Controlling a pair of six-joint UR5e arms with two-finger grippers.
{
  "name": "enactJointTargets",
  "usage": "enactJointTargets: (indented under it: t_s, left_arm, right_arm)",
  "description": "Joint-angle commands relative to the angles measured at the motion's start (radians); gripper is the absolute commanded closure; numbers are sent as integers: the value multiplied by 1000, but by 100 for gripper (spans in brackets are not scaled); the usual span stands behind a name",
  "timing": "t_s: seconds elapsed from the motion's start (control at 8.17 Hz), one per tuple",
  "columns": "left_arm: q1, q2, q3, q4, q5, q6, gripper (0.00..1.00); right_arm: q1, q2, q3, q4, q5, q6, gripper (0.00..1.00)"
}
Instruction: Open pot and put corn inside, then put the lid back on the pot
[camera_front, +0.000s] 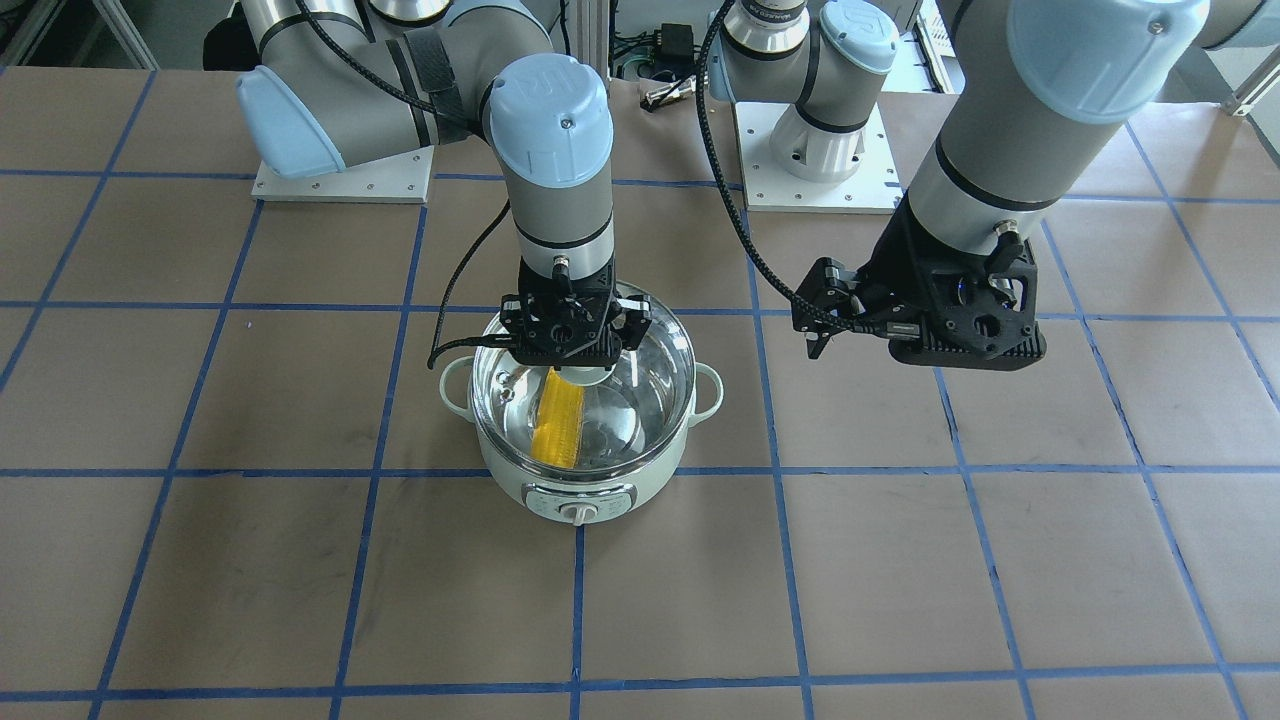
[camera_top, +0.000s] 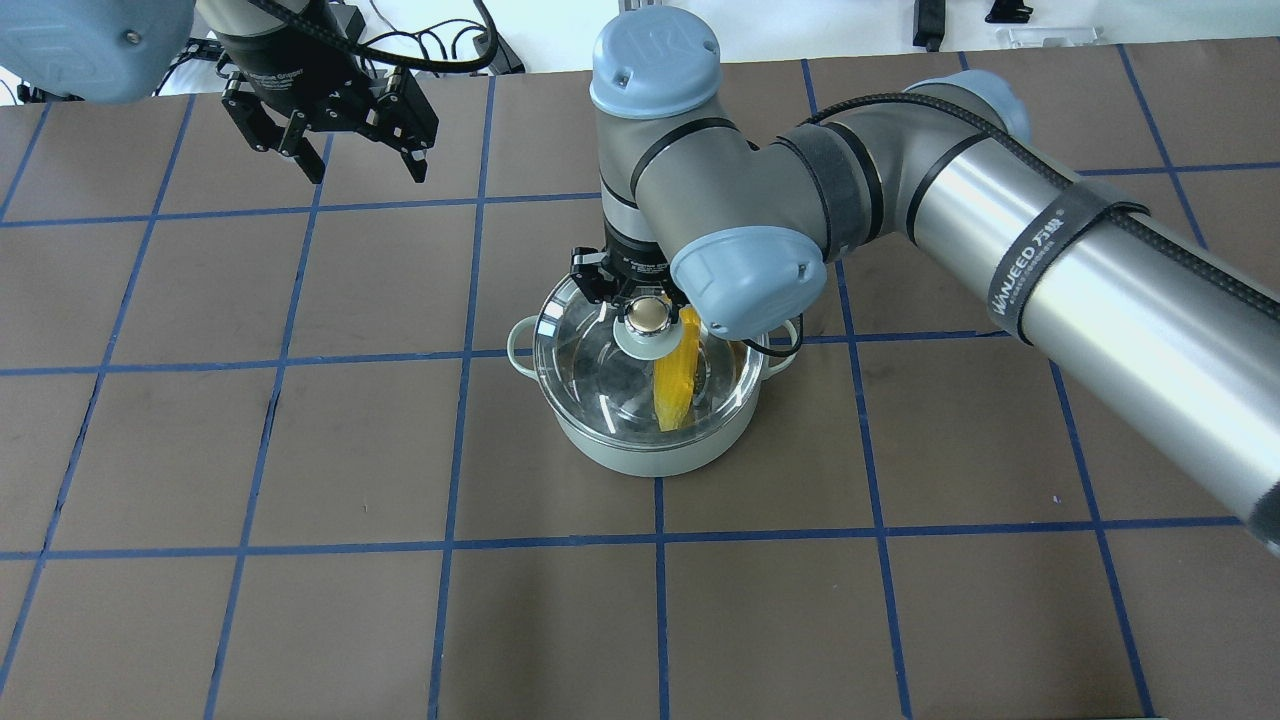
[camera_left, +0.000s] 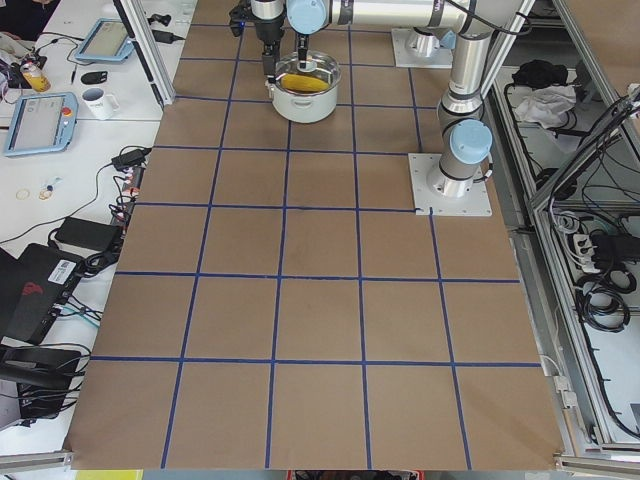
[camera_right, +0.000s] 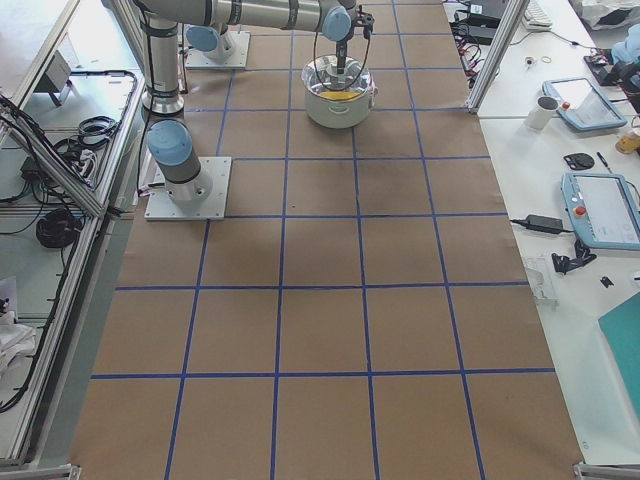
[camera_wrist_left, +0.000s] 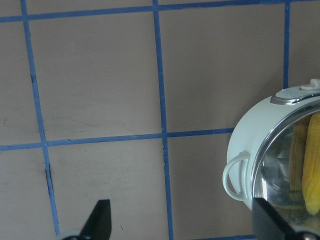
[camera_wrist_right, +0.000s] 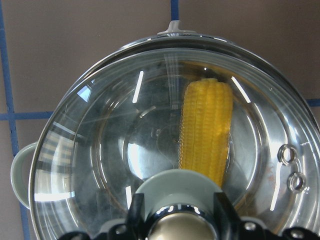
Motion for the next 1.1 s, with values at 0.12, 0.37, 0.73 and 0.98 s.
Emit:
enactJointTargets:
  t_s: [0.12, 0.37, 0.73, 0.98]
  left_arm:
    - [-18, -2, -3, 14, -2, 0, 0]
    - [-16, -1, -4, 20, -1, 0, 0]
    - [-18, -1, -4, 25, 1, 1, 0]
    - [-18, -1, -4, 26, 1, 1, 0]
  right_arm:
    - [0, 0, 3, -3, -1, -11, 89]
    - [0, 0, 24, -33, 0, -9, 90]
    - [0, -1, 25, -52, -1, -29, 90]
    - [0, -11, 25, -73, -3, -32, 91]
